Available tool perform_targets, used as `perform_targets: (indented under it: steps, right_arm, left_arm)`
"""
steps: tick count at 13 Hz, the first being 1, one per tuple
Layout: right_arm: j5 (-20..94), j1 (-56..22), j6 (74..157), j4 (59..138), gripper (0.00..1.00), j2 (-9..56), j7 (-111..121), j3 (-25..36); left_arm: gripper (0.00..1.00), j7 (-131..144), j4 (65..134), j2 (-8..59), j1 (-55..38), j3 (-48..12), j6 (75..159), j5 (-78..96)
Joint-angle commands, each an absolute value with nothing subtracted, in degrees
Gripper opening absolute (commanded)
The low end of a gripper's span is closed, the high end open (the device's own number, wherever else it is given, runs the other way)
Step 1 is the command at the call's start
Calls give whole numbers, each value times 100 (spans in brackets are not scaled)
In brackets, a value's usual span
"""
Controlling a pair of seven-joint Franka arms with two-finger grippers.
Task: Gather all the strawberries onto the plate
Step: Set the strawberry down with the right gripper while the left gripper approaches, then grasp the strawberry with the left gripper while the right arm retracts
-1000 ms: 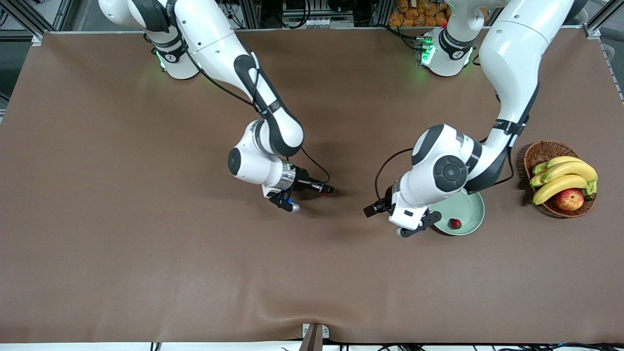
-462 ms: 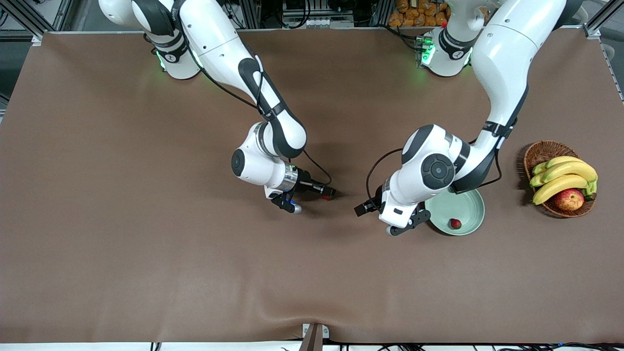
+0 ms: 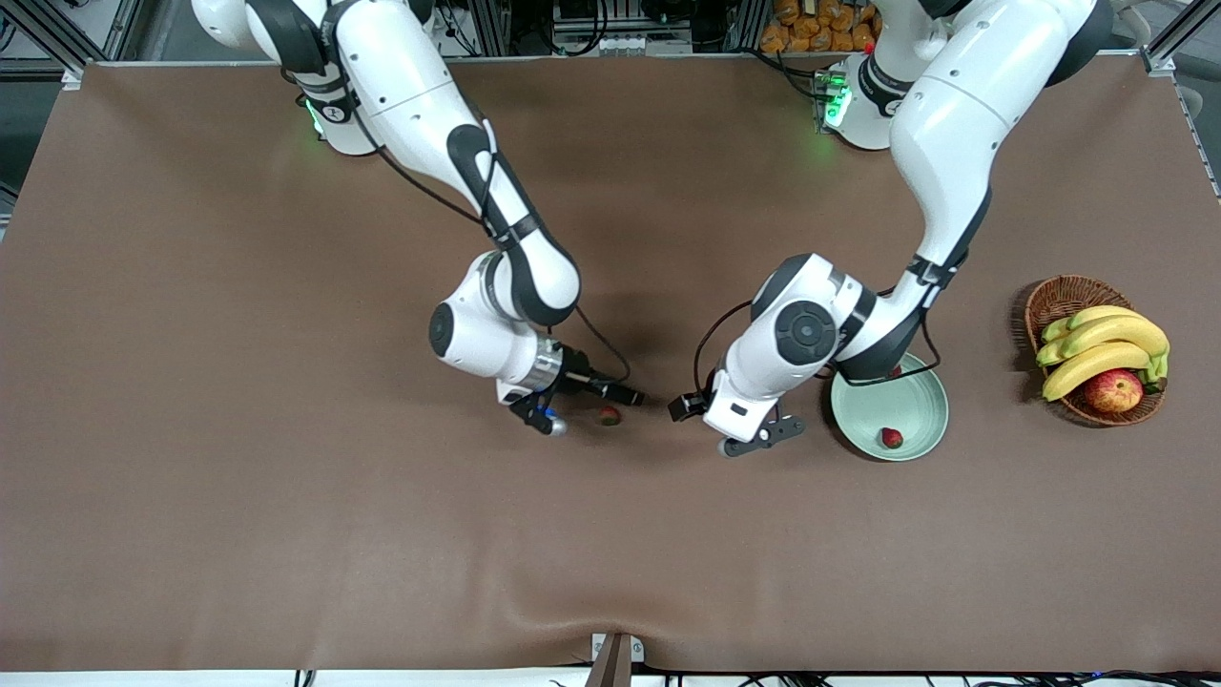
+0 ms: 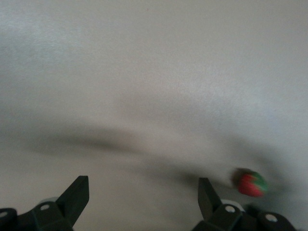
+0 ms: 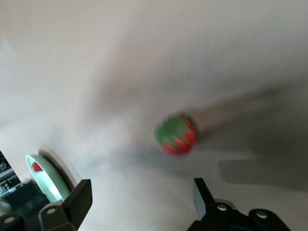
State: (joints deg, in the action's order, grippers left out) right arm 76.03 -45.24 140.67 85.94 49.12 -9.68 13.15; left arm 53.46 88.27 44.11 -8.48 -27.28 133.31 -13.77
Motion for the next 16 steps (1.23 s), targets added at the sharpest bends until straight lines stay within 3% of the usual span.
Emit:
perform_targets:
  steps: [1, 5, 8, 11, 16]
  right_arm:
    - [6789, -4036, 13739, 8640, 94, 4729, -932, 1257]
    - [5312, -3411, 12599, 8622, 96, 4431, -940, 1475]
    - [4354, -3191, 11631, 8552, 100, 4132, -940, 1933]
    - [3046, -2726, 11208, 8561, 100, 3562, -923, 1942]
    - [1820, -1926, 10259, 8508, 100, 2595, -888, 1855]
  left_arm:
    - [100, 5273, 8728, 4526, -967, -2689, 13465, -1626]
    - [99, 5720, 8657, 4763, -1380, -2672, 14086, -1538]
    - [91, 6360, 8343, 5105, -1888, -2523, 14554, -1538]
    - [85, 7144, 8227, 5142, -2897, -1691, 14546, -1495]
    - [83, 7866, 8235, 5141, -3295, -1529, 14345, -1450]
